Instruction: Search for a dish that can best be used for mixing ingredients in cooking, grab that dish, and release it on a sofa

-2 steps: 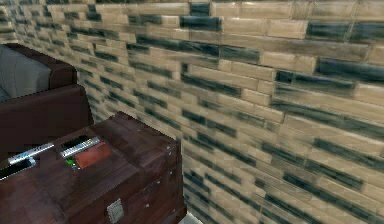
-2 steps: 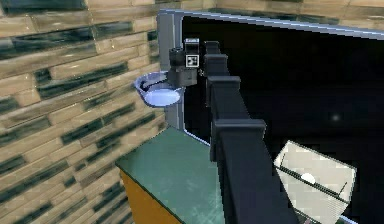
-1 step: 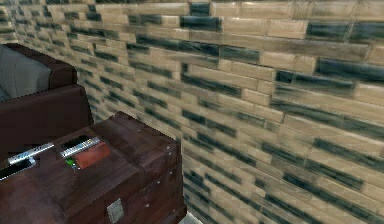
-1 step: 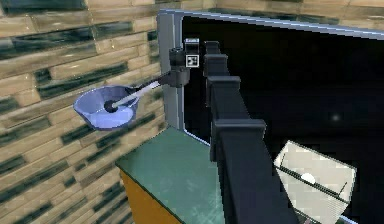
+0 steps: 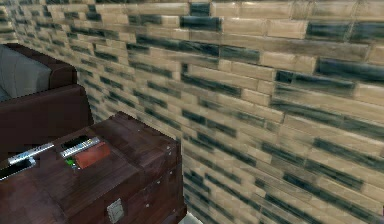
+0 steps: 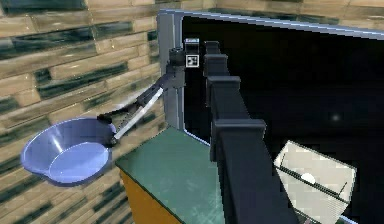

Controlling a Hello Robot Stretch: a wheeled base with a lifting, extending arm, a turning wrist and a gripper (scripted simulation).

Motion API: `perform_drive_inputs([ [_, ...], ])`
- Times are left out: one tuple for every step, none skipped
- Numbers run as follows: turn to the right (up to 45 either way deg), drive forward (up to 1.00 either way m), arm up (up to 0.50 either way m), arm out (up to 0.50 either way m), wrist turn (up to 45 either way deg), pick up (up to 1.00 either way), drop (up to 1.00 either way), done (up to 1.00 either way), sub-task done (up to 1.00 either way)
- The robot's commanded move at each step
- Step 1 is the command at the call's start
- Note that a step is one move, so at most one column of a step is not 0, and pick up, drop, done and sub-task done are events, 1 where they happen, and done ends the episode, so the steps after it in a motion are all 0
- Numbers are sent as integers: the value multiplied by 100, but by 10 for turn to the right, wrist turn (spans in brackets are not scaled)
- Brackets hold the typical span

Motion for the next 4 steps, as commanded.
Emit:
perform_drive_inputs([
  [0,0,0,0,-120,0,0,0,0],
  [0,0,0,-40,0,0,0,0,0],
  [-450,0,0,0,0,0,0,0,0],
  [-360,0,0,0,0,0,0,0,0],
])
